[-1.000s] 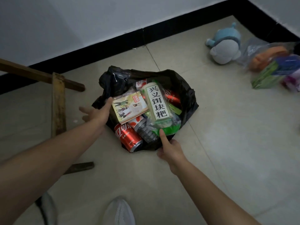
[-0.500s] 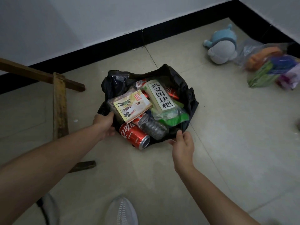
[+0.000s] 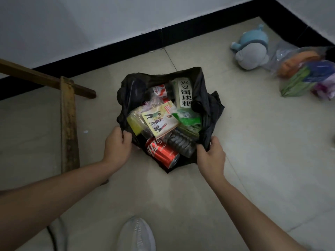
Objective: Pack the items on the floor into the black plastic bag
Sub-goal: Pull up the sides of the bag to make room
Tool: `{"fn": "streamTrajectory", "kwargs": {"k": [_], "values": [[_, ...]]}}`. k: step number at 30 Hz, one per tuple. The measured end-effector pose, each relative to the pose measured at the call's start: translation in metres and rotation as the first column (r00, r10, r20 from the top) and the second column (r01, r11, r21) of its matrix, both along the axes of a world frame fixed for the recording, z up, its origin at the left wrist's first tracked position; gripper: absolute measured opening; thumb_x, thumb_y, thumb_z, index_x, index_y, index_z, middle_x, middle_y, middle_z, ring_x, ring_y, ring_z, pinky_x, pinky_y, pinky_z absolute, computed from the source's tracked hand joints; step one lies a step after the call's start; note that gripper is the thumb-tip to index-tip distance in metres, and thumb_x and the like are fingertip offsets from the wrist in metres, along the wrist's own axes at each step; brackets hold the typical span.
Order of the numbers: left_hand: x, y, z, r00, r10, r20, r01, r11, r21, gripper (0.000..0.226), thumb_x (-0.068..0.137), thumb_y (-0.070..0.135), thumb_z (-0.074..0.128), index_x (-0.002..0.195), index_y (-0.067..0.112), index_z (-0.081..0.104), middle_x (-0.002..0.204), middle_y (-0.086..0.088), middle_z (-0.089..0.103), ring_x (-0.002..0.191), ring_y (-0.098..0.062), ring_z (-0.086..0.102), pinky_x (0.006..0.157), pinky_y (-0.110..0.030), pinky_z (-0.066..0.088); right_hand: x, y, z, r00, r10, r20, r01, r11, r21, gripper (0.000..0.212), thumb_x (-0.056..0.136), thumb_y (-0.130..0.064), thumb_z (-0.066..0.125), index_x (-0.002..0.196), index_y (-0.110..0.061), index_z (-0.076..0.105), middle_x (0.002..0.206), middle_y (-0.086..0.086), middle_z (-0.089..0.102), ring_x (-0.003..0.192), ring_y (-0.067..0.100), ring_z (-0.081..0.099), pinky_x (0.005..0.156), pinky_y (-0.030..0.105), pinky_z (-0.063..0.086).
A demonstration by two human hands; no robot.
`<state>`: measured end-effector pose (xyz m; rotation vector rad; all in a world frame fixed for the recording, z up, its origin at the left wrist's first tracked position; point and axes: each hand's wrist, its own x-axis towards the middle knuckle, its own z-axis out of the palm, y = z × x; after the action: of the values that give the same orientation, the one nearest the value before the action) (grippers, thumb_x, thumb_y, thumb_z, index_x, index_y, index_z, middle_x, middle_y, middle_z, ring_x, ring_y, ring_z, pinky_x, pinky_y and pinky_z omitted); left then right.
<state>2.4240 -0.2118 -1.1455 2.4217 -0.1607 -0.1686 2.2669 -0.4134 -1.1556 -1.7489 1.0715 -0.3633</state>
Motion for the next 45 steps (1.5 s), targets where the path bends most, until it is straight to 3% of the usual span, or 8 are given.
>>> {"fn": "streamTrajectory", "kwargs": {"k": [5, 8, 14, 20, 25, 31, 40, 45], "values": [[0.016, 0.008, 0.017, 0.993, -0.034, 0.109, 0.028, 0.998, 0.061, 0.034, 0.082, 0.011, 0.065, 0.057, 0.005, 0.043, 0.080, -0.007, 0.047, 0.073, -0.021, 0.046, 0.061, -0.028, 0.024, 0.007, -0.020, 0.006, 0.997, -0.070, 0.029, 0.073, 0.990, -0.121, 0.070, 0.080, -0.013, 0.060, 0.143, -0.019, 0.031, 0.123, 0.002, 0.051, 0.107, 0.023, 0.057, 0.089, 0.037, 0.047], [0.028, -0.003, 0.024, 0.991, -0.083, 0.106, 0.079, 0.996, 0.039, 0.035, 0.074, 0.008, 0.069, 0.052, 0.006, 0.042, 0.060, -0.006, 0.044, 0.057, -0.016, 0.040, 0.054, -0.030, 0.028, 0.022, -0.043, 0.012, 0.997, 0.043, -0.060, -0.064, 0.906, -0.418, 0.091, 0.073, -0.007, 0.061, 0.153, -0.009, 0.017, 0.150, 0.017, 0.026, 0.137, 0.033, 0.030, 0.115, 0.046, 0.029], [0.035, -0.027, 0.021, 0.999, 0.044, -0.006, -0.044, 0.989, -0.139, 0.031, 0.075, 0.003, 0.061, 0.057, 0.015, 0.039, 0.054, -0.003, 0.040, 0.056, -0.018, 0.040, 0.057, -0.029, 0.034, 0.045, -0.065, 0.031, 0.861, 0.397, -0.318, -0.484, 0.832, -0.270, 0.071, 0.079, 0.000, 0.054, 0.146, -0.020, 0.040, 0.124, 0.009, 0.060, 0.118, 0.028, 0.055, 0.098, 0.038, 0.042], [0.042, -0.026, 0.029, 0.996, 0.026, -0.081, -0.035, 0.993, -0.111, 0.030, 0.091, 0.045, 0.055, 0.081, 0.017, 0.054, 0.079, 0.001, 0.057, 0.079, -0.022, 0.056, 0.066, -0.033, 0.041, 0.050, -0.067, 0.042, 0.992, 0.122, 0.019, -0.120, 0.989, -0.084, 0.049, 0.080, -0.029, 0.073, 0.122, -0.021, 0.050, 0.072, -0.006, 0.057, 0.069, 0.011, 0.058, 0.070, 0.035, 0.050], [0.030, -0.025, 0.033, 0.987, -0.160, 0.005, 0.160, 0.987, -0.031, 0.043, 0.085, 0.060, 0.062, 0.083, 0.017, 0.062, 0.077, 0.007, 0.061, 0.073, -0.012, 0.059, 0.058, -0.028, 0.044, 0.059, -0.077, 0.042, 0.975, 0.099, -0.197, -0.143, 0.964, -0.224, 0.099, 0.071, -0.062, 0.076, 0.147, -0.018, 0.029, 0.130, 0.008, 0.049, 0.115, 0.025, 0.055, 0.097, 0.038, 0.047], [0.017, -0.035, 0.034, 0.948, -0.312, 0.065, 0.305, 0.948, 0.093, 0.045, 0.078, 0.059, 0.070, 0.101, 0.021, 0.070, 0.095, 0.001, 0.061, 0.084, -0.017, 0.060, 0.068, -0.035, 0.054, 0.066, -0.086, 0.035, 0.964, 0.211, -0.161, -0.260, 0.875, -0.409, 0.028, 0.097, -0.038, 0.052, 0.110, -0.016, 0.064, 0.104, 0.007, 0.065, 0.099, 0.028, 0.060, 0.074, 0.033, 0.043], [0.044, -0.083, 0.095, 0.924, -0.178, 0.338, 0.270, 0.931, -0.246, 0.026, 0.100, 0.032, 0.052, 0.082, 0.019, 0.063, 0.066, 0.006, 0.057, 0.059, 0.002, 0.053, 0.051, -0.011, 0.037, 0.088, -0.092, 0.077, 0.981, 0.169, 0.094, -0.124, 0.924, -0.363, 0.024, 0.105, -0.029, 0.034, 0.103, -0.011, 0.050, 0.085, 0.011, 0.061, 0.079, 0.031, 0.057, 0.067, 0.037, 0.043], [0.094, -0.106, 0.148, 0.915, 0.136, 0.380, 0.106, 0.828, -0.550, 0.028, 0.096, 0.037, 0.055, 0.071, 0.030, 0.064, 0.069, -0.001, 0.061, 0.062, 0.000, 0.051, 0.061, -0.023, 0.042, 0.109, -0.113, 0.129, 0.946, 0.179, 0.269, -0.028, 0.874, -0.485, 0.019, 0.104, -0.020, 0.038, 0.099, -0.011, 0.054, 0.079, -0.002, 0.052, 0.077, 0.017, 0.049, 0.068, 0.030, 0.033]]}}
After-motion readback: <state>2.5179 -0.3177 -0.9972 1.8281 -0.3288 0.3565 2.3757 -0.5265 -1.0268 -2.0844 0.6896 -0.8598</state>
